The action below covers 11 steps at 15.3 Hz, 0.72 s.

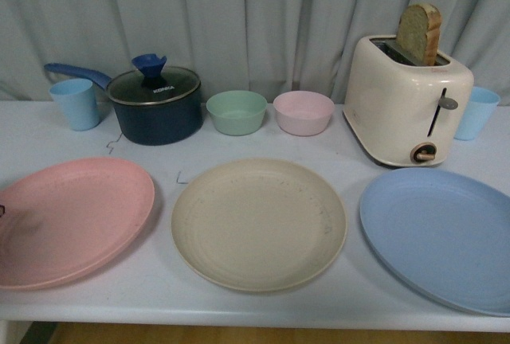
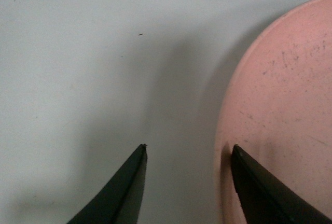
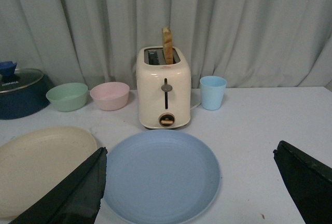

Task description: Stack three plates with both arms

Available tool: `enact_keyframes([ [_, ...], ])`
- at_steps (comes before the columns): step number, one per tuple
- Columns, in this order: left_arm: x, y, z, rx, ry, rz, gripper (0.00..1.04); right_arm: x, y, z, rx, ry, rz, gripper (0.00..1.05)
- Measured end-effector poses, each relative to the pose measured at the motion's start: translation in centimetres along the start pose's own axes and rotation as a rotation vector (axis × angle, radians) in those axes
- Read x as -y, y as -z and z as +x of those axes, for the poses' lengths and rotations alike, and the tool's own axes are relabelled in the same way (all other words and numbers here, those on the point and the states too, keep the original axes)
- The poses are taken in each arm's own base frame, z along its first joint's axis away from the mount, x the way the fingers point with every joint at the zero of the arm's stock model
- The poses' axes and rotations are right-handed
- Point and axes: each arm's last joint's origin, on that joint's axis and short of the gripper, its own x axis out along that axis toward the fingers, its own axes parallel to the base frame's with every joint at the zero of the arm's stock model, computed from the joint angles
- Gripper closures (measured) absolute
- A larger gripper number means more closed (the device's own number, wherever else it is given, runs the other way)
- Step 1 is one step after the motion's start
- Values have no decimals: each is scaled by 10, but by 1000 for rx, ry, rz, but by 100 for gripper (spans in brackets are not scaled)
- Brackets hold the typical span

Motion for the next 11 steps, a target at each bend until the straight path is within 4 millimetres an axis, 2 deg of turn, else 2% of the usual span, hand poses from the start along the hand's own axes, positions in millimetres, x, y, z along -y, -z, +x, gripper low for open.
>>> enact_keyframes([
  [3, 0, 0, 0, 0, -9, 2, 87, 0, 0, 0, 0, 0, 0, 6],
  [5, 1, -2, 0, 13, 4, -27, 101, 0, 0, 0, 0, 0, 0, 6],
  [8, 0, -1, -1, 25, -4, -47, 101, 0, 0, 0, 0, 0, 0, 6],
  [11, -4, 0, -11, 31, -14, -59, 101, 0, 0, 0, 0, 0, 0, 6],
])
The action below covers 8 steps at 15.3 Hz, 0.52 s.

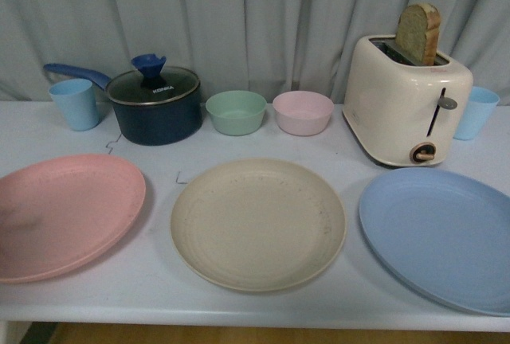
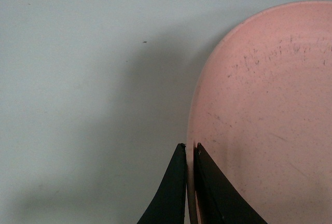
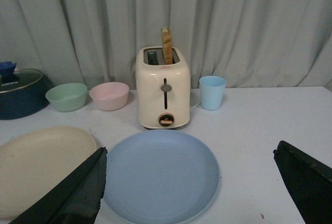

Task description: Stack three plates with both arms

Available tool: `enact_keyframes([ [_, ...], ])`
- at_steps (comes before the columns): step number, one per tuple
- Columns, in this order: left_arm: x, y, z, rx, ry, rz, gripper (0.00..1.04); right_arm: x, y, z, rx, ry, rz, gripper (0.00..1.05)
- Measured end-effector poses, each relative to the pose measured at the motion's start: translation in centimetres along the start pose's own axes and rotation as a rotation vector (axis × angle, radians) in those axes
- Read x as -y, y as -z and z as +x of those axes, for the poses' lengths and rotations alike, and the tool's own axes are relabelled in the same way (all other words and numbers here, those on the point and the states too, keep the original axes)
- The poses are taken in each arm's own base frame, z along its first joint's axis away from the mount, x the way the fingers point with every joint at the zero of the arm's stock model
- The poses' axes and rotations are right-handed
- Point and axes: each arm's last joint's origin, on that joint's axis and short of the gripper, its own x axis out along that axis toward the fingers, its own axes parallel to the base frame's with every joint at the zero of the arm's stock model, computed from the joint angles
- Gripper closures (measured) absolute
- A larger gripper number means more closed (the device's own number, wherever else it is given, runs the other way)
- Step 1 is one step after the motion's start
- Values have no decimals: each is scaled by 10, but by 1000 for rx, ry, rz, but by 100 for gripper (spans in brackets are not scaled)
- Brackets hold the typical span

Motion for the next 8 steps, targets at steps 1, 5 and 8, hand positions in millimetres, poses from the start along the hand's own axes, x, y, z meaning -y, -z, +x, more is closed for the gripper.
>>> enact_keyframes([
  [1, -5, -4, -7, 14, -11, -6, 101, 0, 0, 0, 0, 0, 0, 6],
  [5, -25, -31, -42, 111, -50, -39, 102, 0, 0, 0, 0, 0, 0, 6],
  [8, -18, -58, -60, 168, -31, -51, 102, 0, 0, 0, 0, 0, 0, 6],
])
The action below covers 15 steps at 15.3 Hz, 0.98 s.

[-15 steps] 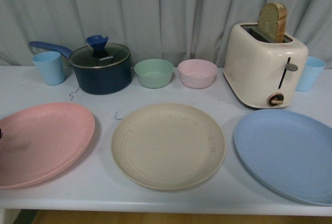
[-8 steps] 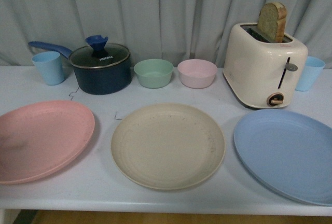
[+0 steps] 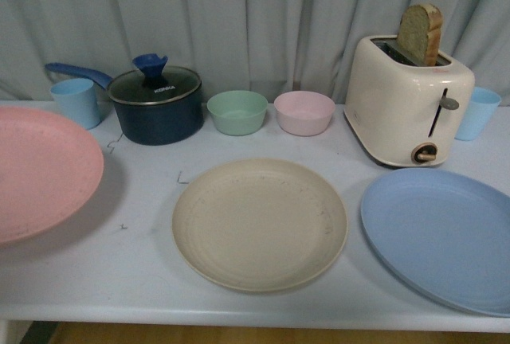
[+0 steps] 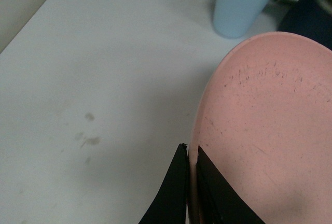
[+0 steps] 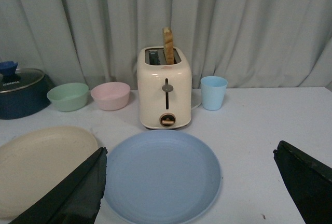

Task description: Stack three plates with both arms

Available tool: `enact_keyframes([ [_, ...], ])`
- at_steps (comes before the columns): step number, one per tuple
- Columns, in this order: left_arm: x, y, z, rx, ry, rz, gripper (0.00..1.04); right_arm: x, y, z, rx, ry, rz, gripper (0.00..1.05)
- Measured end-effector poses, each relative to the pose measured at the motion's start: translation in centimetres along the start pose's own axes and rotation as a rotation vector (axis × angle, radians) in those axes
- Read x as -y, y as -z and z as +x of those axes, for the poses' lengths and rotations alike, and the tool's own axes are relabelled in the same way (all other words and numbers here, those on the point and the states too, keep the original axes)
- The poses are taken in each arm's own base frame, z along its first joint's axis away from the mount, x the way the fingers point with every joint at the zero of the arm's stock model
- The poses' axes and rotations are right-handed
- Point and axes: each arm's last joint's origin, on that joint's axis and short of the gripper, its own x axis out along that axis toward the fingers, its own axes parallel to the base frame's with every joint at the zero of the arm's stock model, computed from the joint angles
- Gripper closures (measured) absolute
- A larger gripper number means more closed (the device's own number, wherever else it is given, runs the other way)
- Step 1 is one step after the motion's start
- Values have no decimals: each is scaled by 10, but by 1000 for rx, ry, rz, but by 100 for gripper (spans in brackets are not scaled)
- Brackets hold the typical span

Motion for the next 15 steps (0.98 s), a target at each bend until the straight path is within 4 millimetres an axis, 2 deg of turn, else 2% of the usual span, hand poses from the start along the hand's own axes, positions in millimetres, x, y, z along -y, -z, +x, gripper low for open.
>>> enact_keyframes([
  [3, 44, -36, -1, 82, 118, 12, 102, 0, 0, 0, 0, 0, 0, 6],
  [5, 76, -42, 3, 90, 204, 1, 102, 0, 0, 0, 0, 0, 0, 6],
  [8, 131, -26, 15, 34, 334, 21, 102, 0, 0, 0, 0, 0, 0, 6],
  [10, 158, -10, 22, -15, 386, 44, 102, 0, 0, 0, 0, 0, 0, 6],
  [12, 175, 4, 22, -40, 428, 54, 102, 0, 0, 0, 0, 0, 0, 6],
  [15, 186, 14, 21, -66, 449, 69, 102, 0, 0, 0, 0, 0, 0, 6],
])
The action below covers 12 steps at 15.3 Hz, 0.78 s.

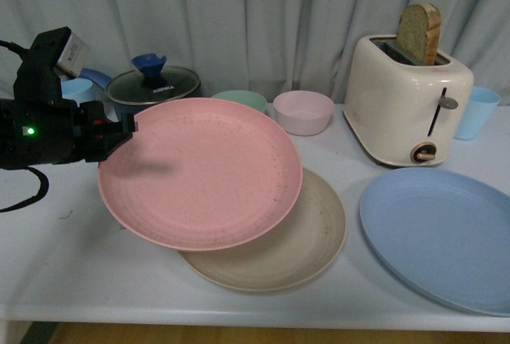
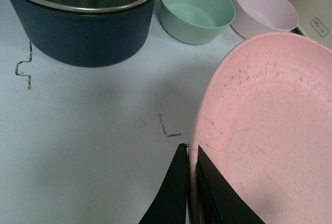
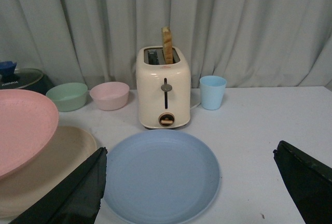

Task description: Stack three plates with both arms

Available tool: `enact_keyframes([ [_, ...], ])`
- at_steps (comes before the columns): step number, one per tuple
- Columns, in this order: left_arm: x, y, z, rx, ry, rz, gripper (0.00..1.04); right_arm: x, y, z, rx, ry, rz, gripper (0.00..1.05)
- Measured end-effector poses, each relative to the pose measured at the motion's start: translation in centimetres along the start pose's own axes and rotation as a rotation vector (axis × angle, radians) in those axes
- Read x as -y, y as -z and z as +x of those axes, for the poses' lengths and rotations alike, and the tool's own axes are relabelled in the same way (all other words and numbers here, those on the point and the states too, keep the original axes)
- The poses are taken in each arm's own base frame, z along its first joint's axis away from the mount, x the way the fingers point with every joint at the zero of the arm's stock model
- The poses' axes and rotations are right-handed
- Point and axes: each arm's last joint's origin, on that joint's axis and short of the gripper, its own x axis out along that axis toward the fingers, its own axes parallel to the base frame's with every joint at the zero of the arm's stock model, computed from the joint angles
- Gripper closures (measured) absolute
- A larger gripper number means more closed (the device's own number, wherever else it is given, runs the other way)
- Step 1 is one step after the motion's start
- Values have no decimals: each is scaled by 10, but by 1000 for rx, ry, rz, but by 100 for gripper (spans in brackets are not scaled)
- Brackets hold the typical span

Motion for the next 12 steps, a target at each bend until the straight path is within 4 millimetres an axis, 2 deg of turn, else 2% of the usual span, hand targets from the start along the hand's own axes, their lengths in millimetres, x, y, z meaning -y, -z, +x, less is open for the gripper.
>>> enact_keyframes([
  [4, 4, 20, 21, -62, -10, -4, 102, 0, 0, 0, 0, 0, 0, 6],
  [9, 7, 18, 34, -45, -10, -18, 102, 0, 0, 0, 0, 0, 0, 6],
  [12, 14, 25, 39, -65, -1, -12, 102, 0, 0, 0, 0, 0, 0, 6],
])
